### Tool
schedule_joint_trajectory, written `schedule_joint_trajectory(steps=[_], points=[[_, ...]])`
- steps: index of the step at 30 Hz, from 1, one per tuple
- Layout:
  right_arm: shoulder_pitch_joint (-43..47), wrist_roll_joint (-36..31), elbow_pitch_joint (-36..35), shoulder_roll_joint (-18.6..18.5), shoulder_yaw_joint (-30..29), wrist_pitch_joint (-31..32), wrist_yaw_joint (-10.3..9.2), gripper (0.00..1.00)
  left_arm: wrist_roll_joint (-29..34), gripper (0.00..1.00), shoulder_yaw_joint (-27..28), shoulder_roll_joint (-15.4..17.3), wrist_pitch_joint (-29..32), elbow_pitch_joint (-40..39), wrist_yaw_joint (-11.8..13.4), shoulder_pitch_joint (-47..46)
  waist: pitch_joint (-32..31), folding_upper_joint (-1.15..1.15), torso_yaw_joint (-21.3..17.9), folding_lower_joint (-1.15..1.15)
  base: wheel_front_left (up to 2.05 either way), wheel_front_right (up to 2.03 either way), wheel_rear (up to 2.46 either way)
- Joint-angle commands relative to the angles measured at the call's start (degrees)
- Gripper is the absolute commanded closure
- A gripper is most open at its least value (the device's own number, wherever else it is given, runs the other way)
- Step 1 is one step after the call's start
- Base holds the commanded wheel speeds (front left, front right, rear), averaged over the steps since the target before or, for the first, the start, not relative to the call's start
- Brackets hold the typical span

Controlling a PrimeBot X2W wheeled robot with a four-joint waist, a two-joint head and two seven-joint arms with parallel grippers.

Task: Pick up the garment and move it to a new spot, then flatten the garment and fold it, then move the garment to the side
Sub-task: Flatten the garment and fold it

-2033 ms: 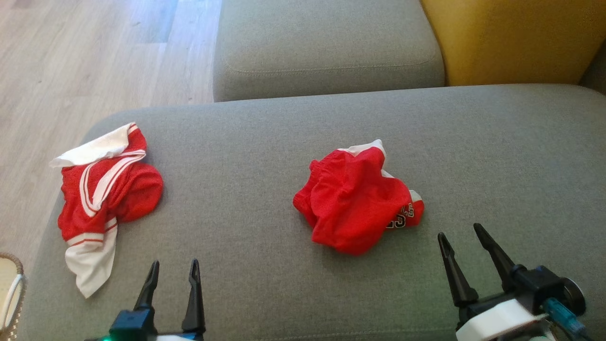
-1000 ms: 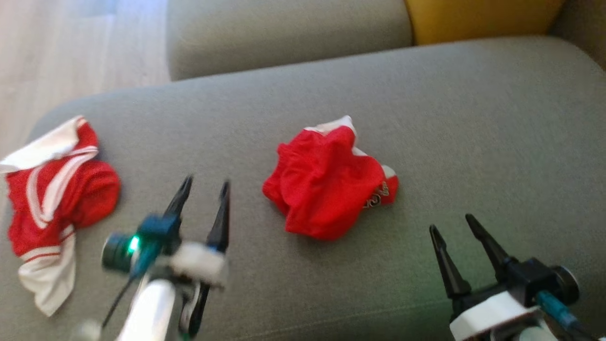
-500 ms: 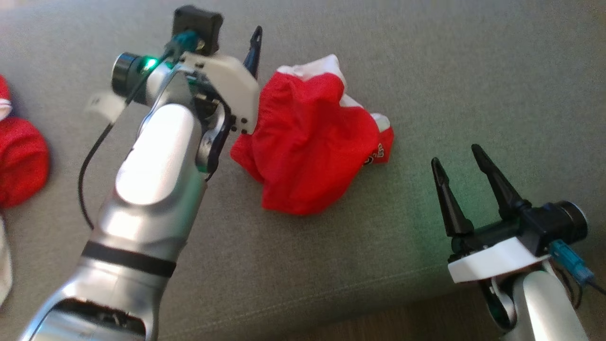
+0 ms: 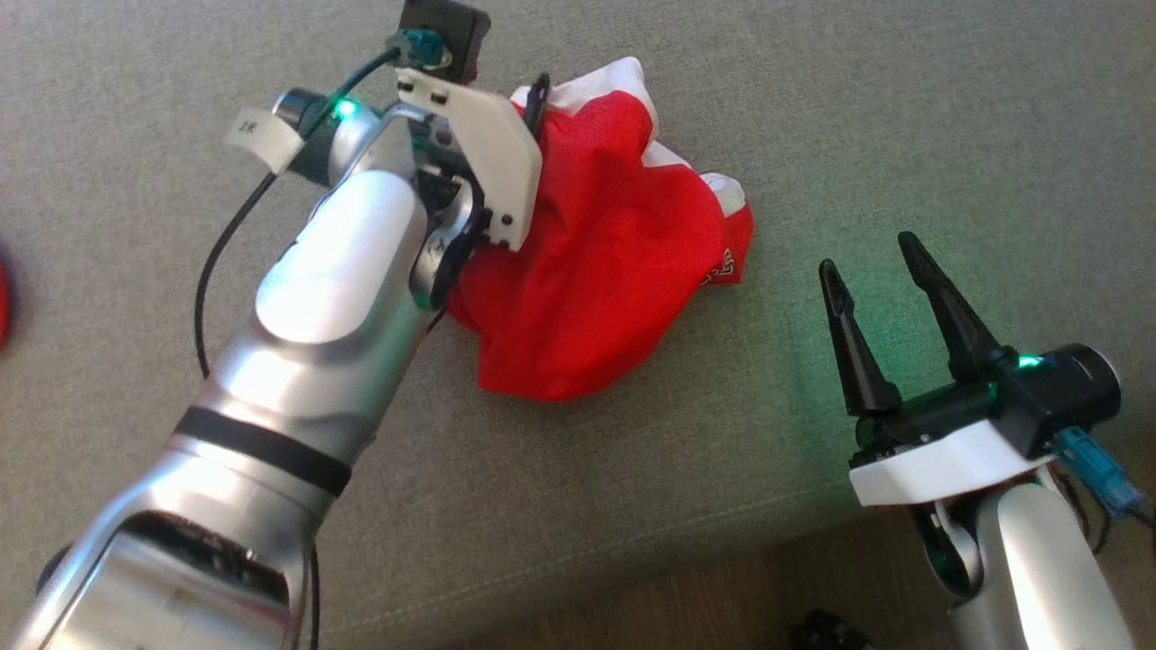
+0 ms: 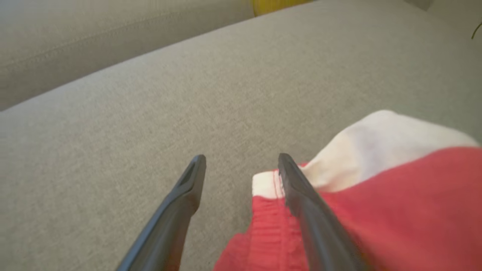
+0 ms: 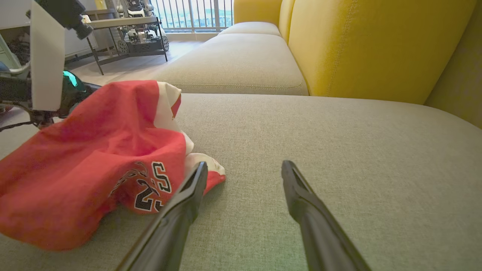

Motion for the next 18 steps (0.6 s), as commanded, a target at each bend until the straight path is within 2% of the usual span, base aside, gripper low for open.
schedule_joint_trajectory(steps=[1, 5, 9, 18], points=[[-0.58, 0.54, -1.71, -0.40, 1.31, -0.37, -0.01, 0.00, -0.21, 0.00, 0.65, 0.99, -0.97, -1.73, 0.85, -3.31, -0.08, 0.00, -0.12, 0.00, 0.00, 0.00, 0.00], [-0.54, 0.66, -1.59, -0.40, 1.18, -0.37, -0.01, 0.00, -3.07, 0.00, -2.35, 0.99, -1.28, -2.18, 0.86, -3.94, -0.54, 0.00, -0.35, 0.00, 0.00, 0.00, 0.00], [-0.31, 0.54, -1.60, -0.40, 0.76, -0.37, -0.01, 0.00, -3.75, 0.00, -6.94, 0.99, 2.30, -1.09, -0.19, -3.40, -1.17, 0.00, -0.25, 0.00, 0.00, 0.00, 0.00], [-0.24, 1.02, -1.76, -0.40, 1.54, -0.37, -0.01, 0.00, -1.47, 0.00, -11.26, 0.98, 5.24, 4.45, 1.52, -3.86, -1.53, 0.00, -0.55, 0.00, 0.00, 0.00, 0.00]])
